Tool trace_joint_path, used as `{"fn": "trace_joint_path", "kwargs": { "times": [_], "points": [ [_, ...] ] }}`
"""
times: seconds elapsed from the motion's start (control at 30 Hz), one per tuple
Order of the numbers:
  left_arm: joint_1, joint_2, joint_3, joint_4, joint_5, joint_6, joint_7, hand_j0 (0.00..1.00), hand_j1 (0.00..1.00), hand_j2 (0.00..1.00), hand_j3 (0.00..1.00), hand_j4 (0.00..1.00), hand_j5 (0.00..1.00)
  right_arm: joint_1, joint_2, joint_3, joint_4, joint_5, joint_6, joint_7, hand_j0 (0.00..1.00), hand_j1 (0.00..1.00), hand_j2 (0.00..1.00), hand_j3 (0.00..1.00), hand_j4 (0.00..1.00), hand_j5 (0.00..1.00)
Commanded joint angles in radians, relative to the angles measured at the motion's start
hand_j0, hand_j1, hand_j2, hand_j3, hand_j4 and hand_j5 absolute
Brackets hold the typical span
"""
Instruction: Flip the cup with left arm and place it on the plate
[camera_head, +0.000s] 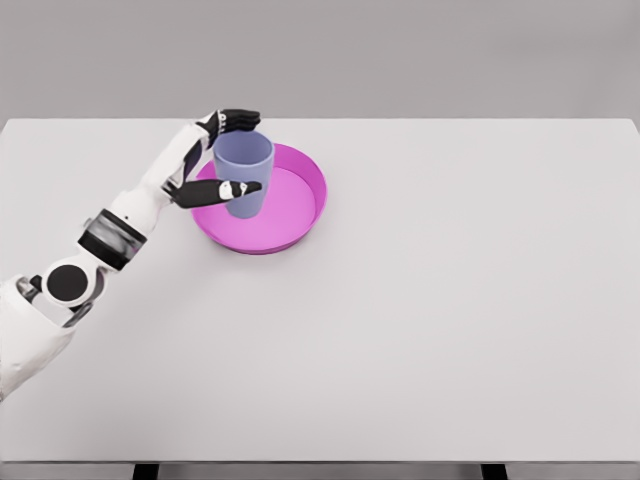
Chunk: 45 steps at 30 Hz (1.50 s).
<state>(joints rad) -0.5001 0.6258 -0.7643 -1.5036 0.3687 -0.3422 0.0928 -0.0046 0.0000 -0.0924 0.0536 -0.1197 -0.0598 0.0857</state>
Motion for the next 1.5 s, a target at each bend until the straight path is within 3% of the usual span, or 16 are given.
{"fn": "trace_joint_path", "kwargs": {
  "times": [0.0, 0.63, 0.93, 1.23, 1.27, 1.47],
  "points": [
    [0.000, -0.014, -0.003, 0.025, -0.004, -0.001, -0.007, 0.78, 0.78, 0.78, 0.78, 0.78, 0.78, 0.000, 0.000, 0.000, 0.000, 0.000, 0.000, 0.000, 1.00, 1.00, 1.00, 1.00, 1.00, 1.00],
    [-0.051, -0.097, -0.029, 0.183, -0.040, -0.006, -0.019, 0.78, 0.78, 0.78, 0.78, 0.78, 0.78, 0.000, 0.000, 0.000, 0.000, 0.000, 0.000, 0.000, 1.00, 1.00, 1.00, 1.00, 1.00, 1.00],
    [-0.051, -0.101, -0.026, 0.186, -0.050, -0.012, -0.019, 0.81, 0.81, 0.81, 0.81, 0.81, 0.81, 0.000, 0.000, 0.000, 0.000, 0.000, 0.000, 0.000, 1.00, 1.00, 1.00, 1.00, 1.00, 1.00],
    [-0.051, -0.101, -0.024, 0.184, -0.051, -0.012, -0.019, 0.91, 0.91, 0.91, 0.91, 0.91, 0.91, 0.000, 0.000, 0.000, 0.000, 0.000, 0.000, 0.000, 1.00, 1.00, 1.00, 1.00, 1.00, 1.00],
    [-0.051, -0.101, -0.024, 0.184, -0.051, -0.011, -0.019, 1.00, 1.00, 1.00, 1.00, 1.00, 1.00, 0.000, 0.000, 0.000, 0.000, 0.000, 0.000, 0.000, 1.00, 1.00, 1.00, 1.00, 1.00, 1.00],
    [-0.041, -0.092, -0.020, 0.168, -0.054, -0.011, -0.019, 1.00, 1.00, 1.00, 1.00, 1.00, 1.00, 0.000, 0.000, 0.000, 0.000, 0.000, 0.000, 0.000, 1.00, 1.00, 1.00, 1.00, 1.00, 1.00]
  ]
}}
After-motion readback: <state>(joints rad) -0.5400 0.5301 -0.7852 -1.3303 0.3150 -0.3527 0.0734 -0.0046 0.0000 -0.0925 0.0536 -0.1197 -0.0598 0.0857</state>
